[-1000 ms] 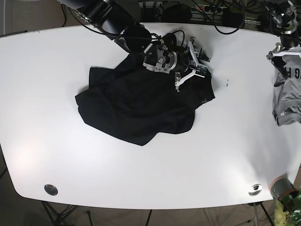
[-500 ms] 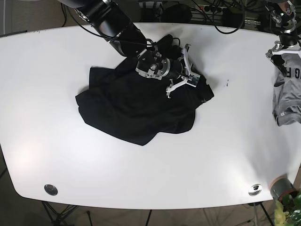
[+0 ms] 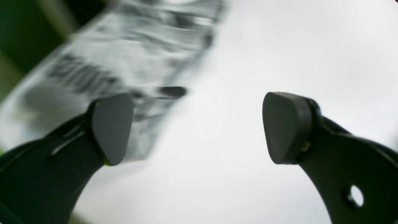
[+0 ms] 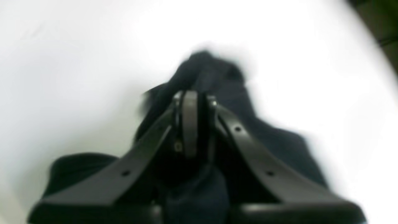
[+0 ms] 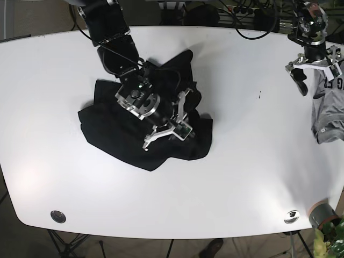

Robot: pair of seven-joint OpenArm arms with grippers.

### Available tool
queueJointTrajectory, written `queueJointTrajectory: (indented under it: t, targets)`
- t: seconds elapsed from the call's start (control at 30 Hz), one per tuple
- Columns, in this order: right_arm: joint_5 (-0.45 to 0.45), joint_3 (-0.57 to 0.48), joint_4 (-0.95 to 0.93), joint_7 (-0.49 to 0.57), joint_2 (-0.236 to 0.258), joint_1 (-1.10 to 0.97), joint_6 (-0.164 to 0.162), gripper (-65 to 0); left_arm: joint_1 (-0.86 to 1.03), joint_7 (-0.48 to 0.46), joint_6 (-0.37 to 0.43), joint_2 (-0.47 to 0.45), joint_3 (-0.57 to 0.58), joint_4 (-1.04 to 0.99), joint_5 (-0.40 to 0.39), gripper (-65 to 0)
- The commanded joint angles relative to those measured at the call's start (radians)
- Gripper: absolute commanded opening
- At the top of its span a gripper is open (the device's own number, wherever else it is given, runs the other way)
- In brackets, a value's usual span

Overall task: Fold the T-shirt properly
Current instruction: 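Grasp the black shirt with the right gripper and pull it outward, then grasp another edge of the black shirt with the left gripper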

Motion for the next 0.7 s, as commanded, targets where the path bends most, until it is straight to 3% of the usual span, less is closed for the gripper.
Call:
queueJointTrajectory:
  t: [0.0, 0.13, 0.23, 0.37, 0.67]
  targets:
    - [0.009, 0.059, 0.107, -0.022, 0.003, 0.025, 0.055, -62.9, 0.005, -0.023, 0.002, -0.012, 0.043, 0.022, -0.002, -1.7]
    - [0.009, 0.16, 0.205, -0.102, 0.0, 0.071, 0.144, -62.9, 0.005, -0.023, 0.002, -0.014, 0.138, 0.041, 0.0, -1.7]
    - [0.009, 0.208, 0.265, -0.164, -0.002, 0.126, 0.189, -62.9, 0.005, -0.023, 0.002, -0.012, 0.204, 0.054, 0.0, -1.7]
    - [0.009, 0.252, 0.308, -0.25, -0.002, 0.218, 0.217, -62.9, 0.006, -0.023, 0.002, -0.015, 0.298, 0.057, 0.0, -1.7]
    - [0.005, 0.391, 0.339, -0.443, 0.007, 0.488, 0.217, -62.9, 0.006, -0.023, 0.002, -0.015, 0.442, 0.061, 0.001, -1.7]
